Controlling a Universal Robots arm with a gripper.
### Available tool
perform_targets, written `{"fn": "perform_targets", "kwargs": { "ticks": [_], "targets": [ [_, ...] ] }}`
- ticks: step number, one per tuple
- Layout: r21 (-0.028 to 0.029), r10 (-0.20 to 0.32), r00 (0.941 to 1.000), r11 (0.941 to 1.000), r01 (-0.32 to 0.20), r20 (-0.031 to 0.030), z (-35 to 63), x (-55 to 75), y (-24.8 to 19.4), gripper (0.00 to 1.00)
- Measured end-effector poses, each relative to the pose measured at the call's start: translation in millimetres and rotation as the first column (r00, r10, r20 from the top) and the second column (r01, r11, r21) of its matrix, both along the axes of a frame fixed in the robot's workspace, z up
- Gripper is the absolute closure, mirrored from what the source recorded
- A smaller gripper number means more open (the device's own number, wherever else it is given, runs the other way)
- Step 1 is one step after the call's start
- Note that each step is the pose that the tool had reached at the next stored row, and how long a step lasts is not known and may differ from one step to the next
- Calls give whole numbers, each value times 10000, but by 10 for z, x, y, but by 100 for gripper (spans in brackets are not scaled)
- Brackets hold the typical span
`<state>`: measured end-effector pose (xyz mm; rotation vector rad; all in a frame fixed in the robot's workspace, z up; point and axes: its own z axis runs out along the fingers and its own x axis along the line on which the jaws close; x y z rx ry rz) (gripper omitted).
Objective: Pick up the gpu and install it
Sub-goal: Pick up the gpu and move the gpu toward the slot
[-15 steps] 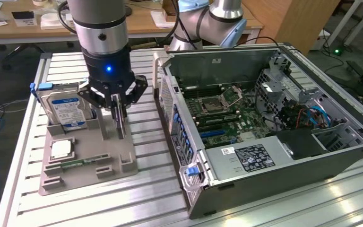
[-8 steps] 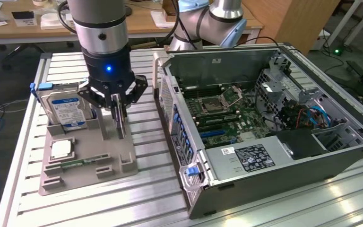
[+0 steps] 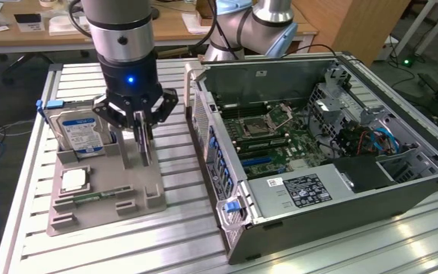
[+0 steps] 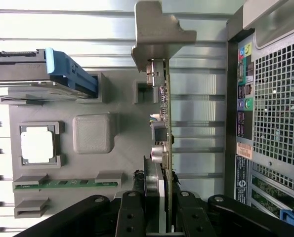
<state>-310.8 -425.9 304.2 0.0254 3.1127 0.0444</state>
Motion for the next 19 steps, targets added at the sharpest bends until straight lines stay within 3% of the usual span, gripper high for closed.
{"fn": "perform_targets", "kwargs": {
  "ticks": [19],
  "targets": [
    [18, 0, 10000, 10000, 0, 0, 184, 0, 0, 72]
  ]
}}
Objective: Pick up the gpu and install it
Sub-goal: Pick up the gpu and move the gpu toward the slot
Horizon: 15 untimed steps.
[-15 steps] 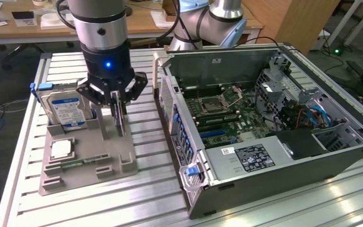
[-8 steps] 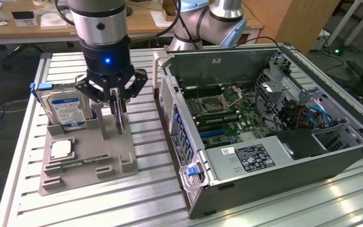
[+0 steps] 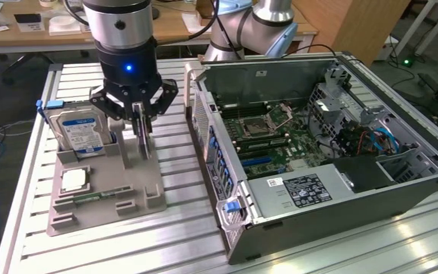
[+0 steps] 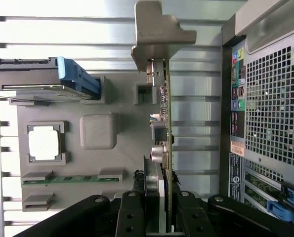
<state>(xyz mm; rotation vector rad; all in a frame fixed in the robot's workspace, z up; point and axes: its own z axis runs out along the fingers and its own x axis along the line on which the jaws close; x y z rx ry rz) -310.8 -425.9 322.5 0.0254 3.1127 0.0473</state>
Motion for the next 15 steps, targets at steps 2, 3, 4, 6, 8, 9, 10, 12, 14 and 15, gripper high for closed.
{"fn": "perform_targets", "kwargs": {
  "ticks": [2, 3, 4, 6, 8, 9, 10, 12, 14, 15],
  "targets": [
    [0, 0, 10000, 10000, 0, 1, 9, 0, 0, 72],
    [0, 0, 10000, 10000, 0, 0, 13, 0, 0, 72],
    [0, 0, 10000, 10000, 0, 0, 17, 0, 0, 72],
    [2, 0, 10000, 10000, 0, 2, 20, 0, 0, 72],
    [0, 0, 10000, 10000, 0, 0, 24, 0, 0, 72],
    [0, 0, 10000, 10000, 0, 0, 25, 0, 0, 72],
    [0, 0, 10000, 10000, 0, 0, 26, 0, 0, 72],
    [1, 0, 10000, 10000, 0, 0, 27, 0, 0, 72],
    [2, 0, 10000, 10000, 0, -2, 28, 0, -1, 72],
    [3, 0, 10000, 10000, 0, -1, 28, 0, -2, 72]
  ]
}}
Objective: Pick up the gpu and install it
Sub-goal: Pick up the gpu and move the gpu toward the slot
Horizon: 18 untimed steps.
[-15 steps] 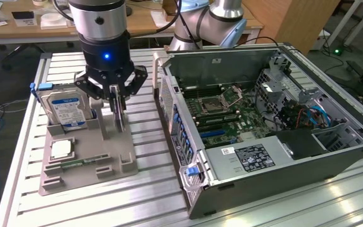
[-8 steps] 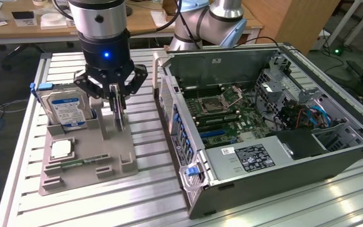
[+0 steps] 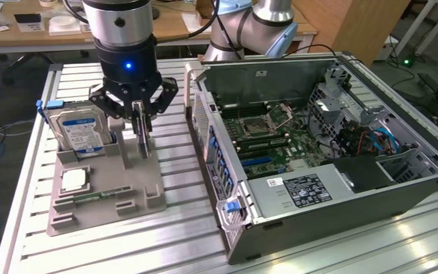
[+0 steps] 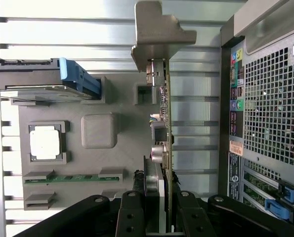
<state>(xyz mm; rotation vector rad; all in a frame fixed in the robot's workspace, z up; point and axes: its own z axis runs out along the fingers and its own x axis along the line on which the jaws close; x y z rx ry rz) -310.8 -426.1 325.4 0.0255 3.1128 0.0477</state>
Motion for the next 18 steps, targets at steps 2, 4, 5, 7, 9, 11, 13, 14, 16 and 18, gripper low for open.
{"fn": "perform_targets", "kwargs": {
  "ticks": [2, 4, 5, 7, 9, 11, 13, 14, 16, 18],
  "targets": [
    [4, 0, 10000, 10000, 0, 2, -1, 0, -1, 72],
    [4, 0, 10000, 10000, 0, 0, 7, -1, -2, 72],
    [5, 1, 10000, 10000, -1, 0, 13, 0, -1, 72],
    [6, 0, 10000, 10000, 0, 1, 25, 0, -1, 72],
    [8, 1, 10000, 10000, -1, 1, 33, 0, -1, 72],
    [10, 0, 10000, 10000, 0, 1, 43, 0, -1, 72],
    [11, 0, 10000, 10000, 0, 0, 58, 0, -1, 72],
    [12, 0, 10000, 10000, 0, 1, 67, 0, -1, 72],
    [12, 0, 10000, 10000, 0, 1, 85, 0, -1, 72],
    [12, 0, 10000, 10000, 0, 2, 104, 0, -1, 72]
  ]
}}
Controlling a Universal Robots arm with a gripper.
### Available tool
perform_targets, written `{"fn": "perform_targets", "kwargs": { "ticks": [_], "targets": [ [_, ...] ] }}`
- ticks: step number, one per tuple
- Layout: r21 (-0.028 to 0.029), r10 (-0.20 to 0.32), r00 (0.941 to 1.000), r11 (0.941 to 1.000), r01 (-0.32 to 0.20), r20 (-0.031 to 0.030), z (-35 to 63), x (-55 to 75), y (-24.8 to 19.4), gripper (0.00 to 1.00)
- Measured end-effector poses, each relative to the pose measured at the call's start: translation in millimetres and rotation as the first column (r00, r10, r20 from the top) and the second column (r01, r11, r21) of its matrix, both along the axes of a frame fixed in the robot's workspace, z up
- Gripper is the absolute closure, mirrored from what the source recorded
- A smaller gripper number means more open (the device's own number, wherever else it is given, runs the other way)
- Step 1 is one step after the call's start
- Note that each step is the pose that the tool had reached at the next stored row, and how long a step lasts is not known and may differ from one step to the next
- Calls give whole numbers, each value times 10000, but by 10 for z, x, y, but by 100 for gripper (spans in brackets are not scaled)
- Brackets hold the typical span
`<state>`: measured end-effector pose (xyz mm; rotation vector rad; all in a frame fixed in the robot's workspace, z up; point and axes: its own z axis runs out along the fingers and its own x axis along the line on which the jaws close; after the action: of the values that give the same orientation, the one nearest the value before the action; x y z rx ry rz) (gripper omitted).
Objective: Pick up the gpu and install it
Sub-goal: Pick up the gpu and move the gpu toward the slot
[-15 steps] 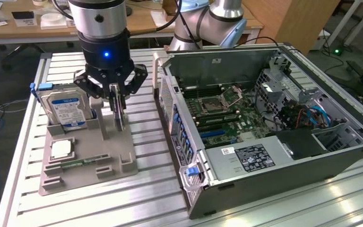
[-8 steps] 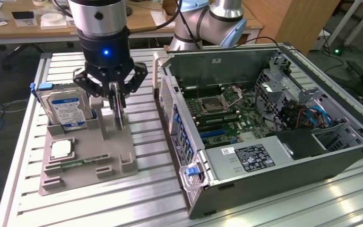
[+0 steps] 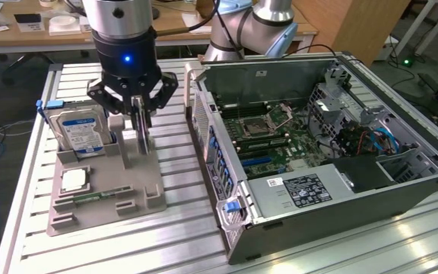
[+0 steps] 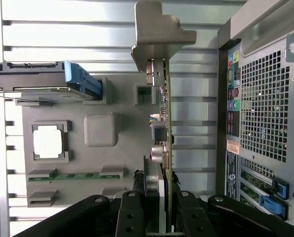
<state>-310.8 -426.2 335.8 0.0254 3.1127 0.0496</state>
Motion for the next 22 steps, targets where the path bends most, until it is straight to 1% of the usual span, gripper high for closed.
{"fn": "perform_targets", "kwargs": {
  "ticks": [22],
  "targets": [
    [0, 0, 10000, 10000, 0, -1, 112, 0, 0, 72]
  ]
}}
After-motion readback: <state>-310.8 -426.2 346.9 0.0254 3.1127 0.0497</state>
